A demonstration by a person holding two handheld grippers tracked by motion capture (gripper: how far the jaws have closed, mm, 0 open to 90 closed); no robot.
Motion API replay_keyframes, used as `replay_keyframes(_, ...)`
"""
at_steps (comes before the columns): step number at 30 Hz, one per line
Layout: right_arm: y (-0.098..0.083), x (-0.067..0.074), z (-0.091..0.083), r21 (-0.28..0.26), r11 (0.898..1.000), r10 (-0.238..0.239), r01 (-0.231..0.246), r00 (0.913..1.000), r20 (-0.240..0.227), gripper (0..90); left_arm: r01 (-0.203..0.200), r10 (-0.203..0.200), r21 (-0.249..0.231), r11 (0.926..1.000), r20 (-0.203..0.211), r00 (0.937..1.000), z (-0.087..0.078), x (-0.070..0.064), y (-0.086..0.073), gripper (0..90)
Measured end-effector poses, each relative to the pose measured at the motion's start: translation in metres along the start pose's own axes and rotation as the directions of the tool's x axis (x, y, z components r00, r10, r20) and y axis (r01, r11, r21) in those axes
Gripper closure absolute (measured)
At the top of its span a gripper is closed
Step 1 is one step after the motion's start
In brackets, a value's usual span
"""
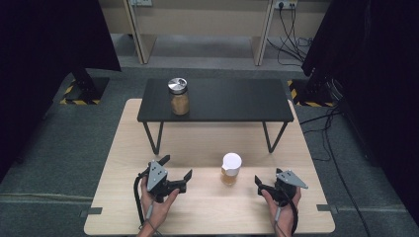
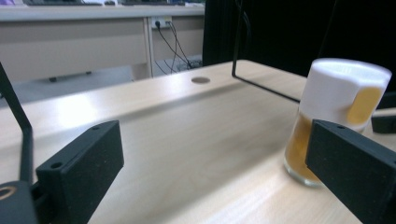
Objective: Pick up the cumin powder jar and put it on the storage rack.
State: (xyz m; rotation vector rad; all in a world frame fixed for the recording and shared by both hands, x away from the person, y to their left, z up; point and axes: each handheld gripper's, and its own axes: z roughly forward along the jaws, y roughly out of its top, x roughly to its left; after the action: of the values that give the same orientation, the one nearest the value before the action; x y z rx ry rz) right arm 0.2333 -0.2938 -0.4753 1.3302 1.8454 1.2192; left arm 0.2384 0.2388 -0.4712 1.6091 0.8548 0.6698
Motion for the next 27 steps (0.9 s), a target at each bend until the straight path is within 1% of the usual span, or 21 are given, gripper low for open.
replay_keyframes(1,0.000,0.000,0.000,0.000,1.000,0.000,0.000,1.0000,0.000,7.0,-0.006,0.006,0.015,0.9999,0.003,1.0000,0.002,0.001,-0.001,3.7)
replay_keyframes(2,0.000,0.000,0.000,0.000,1.000,0.000,0.000,1.0000,0.000,7.0,-0.003,0.003,0.019,0.9998,0.003,1.0000,0.002,0.001,-0.004,3.7)
replay_keyframes(6,0.000,0.000,0.000,0.000,1.000,-0.001,0.001,1.0000,0.000,7.0,0.031,-0.031,0.026,0.9992,0.001,0.9995,0.003,0.005,-0.012,3.6)
replay_keyframes(7,0.000,0.000,0.000,0.000,1.000,-0.002,0.002,1.0000,-0.001,7.0,0.042,-0.041,0.028,0.9987,-0.006,0.9991,0.003,0.004,-0.015,3.5)
replay_keyframes(10,0.000,0.000,0.000,0.000,1.000,-0.004,0.004,1.0000,-0.001,7.0,0.060,-0.059,0.030,0.9978,-0.013,0.9982,0.001,0.004,-0.021,3.6)
replay_keyframes(12,0.000,0.000,0.000,0.001,1.000,-0.003,0.003,1.0000,-0.003,7.0,0.061,-0.061,0.030,0.9977,-0.016,0.9980,0.001,0.005,-0.023,3.6)
replay_keyframes(14,0.000,0.000,0.000,0.000,1.000,-0.001,0.001,1.0000,-0.004,7.0,0.081,-0.081,0.023,0.9964,-0.019,0.9965,0.000,0.006,-0.026,3.6)
replay_keyframes(19,0.000,0.001,0.000,0.001,1.000,-0.007,0.007,1.0000,-0.007,7.0,0.088,-0.087,0.035,0.9955,-0.027,0.9959,0.001,0.007,-0.029,3.7)
replay_keyframes(21,0.000,0.001,0.000,0.001,1.000,-0.007,0.007,0.9999,-0.008,7.0,0.084,-0.083,0.046,0.9954,-0.026,0.9962,0.002,0.007,-0.029,3.9)
replay_keyframes(27,0.000,0.001,0.000,0.003,1.000,-0.008,0.008,0.9999,-0.009,7.0,0.084,-0.083,0.052,0.9951,-0.021,0.9963,0.004,0.006,-0.031,4.4)
